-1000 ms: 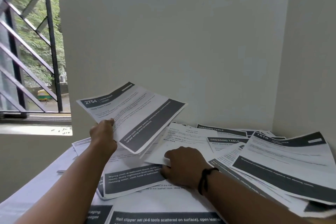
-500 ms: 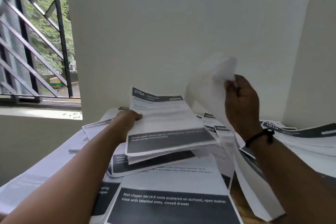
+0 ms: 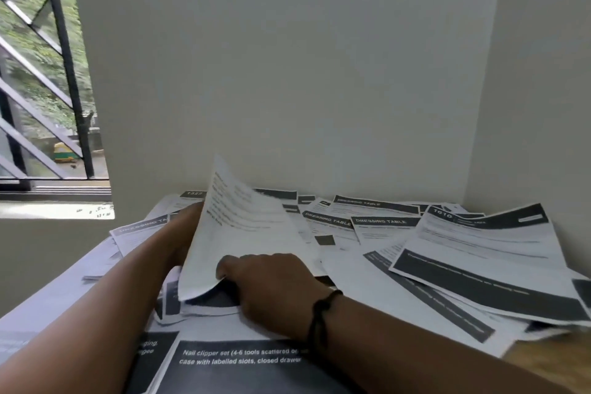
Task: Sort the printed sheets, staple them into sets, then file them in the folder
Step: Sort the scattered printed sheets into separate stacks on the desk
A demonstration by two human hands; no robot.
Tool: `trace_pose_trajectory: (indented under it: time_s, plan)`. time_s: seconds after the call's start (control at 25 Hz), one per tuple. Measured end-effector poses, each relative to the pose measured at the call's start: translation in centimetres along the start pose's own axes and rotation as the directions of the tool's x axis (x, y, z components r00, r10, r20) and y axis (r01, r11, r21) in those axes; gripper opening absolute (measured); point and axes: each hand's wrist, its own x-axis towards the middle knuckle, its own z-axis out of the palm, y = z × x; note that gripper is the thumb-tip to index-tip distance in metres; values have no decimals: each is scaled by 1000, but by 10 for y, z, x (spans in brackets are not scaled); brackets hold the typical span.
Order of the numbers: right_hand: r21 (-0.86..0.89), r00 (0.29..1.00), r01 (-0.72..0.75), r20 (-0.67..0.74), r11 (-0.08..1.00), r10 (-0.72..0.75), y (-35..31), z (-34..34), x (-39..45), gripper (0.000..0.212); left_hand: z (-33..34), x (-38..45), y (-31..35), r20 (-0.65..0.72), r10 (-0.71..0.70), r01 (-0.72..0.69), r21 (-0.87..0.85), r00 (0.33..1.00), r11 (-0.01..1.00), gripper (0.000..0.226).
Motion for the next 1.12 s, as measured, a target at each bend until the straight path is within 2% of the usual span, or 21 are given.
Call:
trace_pose_trajectory:
  time_s: [0.12, 0.16, 0.24, 0.28, 0.36, 0.4, 0.48, 0.56, 0.64, 0.68, 0.76, 0.84, 1.0, 1.04, 1.12]
  plan:
    - [-3, 996, -64, -63, 998, 64, 13, -6, 2, 23, 3, -1, 2, 95, -130, 147, -204, 987, 968, 54]
    - [0, 995, -80, -66, 997, 80, 16, -6, 1, 22, 2, 0, 2, 148, -144, 175, -226, 978, 958, 57]
    - [34, 996, -89, -11, 995, 89, 13, -8, -3, 22, 0, 4, -4, 199, -182, 211, -135, 963, 968, 41]
    - [67, 996, -88, 23, 994, 86, 9, -12, -4, 24, 0, 7, -7, 170, -214, 226, -55, 962, 973, 32]
    - [116, 990, -139, 34, 983, 136, 2, -32, -4, 37, -1, 14, -13, 102, -206, 194, 116, 973, 974, 37]
    - [82, 980, -200, -4, 976, 201, 3, -48, -5, 44, -1, 16, -14, 70, -173, 160, 161, 983, 974, 37]
    - [-119, 936, -352, -22, 928, 352, 11, -81, -14, 51, 0, 18, -15, 77, -158, 146, 144, 984, 979, 33]
    - [-284, 860, -454, 106, 844, 498, 16, -99, -37, 51, 4, 13, -13, 101, -141, 132, 94, 985, 987, 29]
    - [-317, 785, -485, 252, 815, 565, 12, -95, -62, 45, 5, 11, -10, 84, -83, 77, 68, 993, 995, 29]
    - [-297, 770, -504, 271, 811, 578, 10, -89, -71, 39, 6, 10, -8, 98, -65, 60, 45, 993, 997, 30]
    - [-277, 770, -545, 208, 791, 603, 11, -75, -80, 25, 5, 10, -8, 159, -65, 70, -27, 985, 997, 34]
    - [-291, 788, -548, 136, 784, 601, 11, -69, -83, 15, 4, 10, -7, 162, -81, 87, -29, 983, 996, 38]
    - [-324, 831, -523, 15, 789, 557, 5, -69, -77, 15, 5, 7, -6, 150, -82, 83, -1, 985, 997, 45]
    - [-311, 832, -538, -48, 784, 552, 3, -75, -70, 14, 6, 6, -5, 123, -77, 81, -30, 989, 996, 53]
    - [-276, 825, -565, -161, 778, 542, 0, -88, -56, 11, 6, 11, -9, 75, -60, 66, -79, 995, 995, 84]
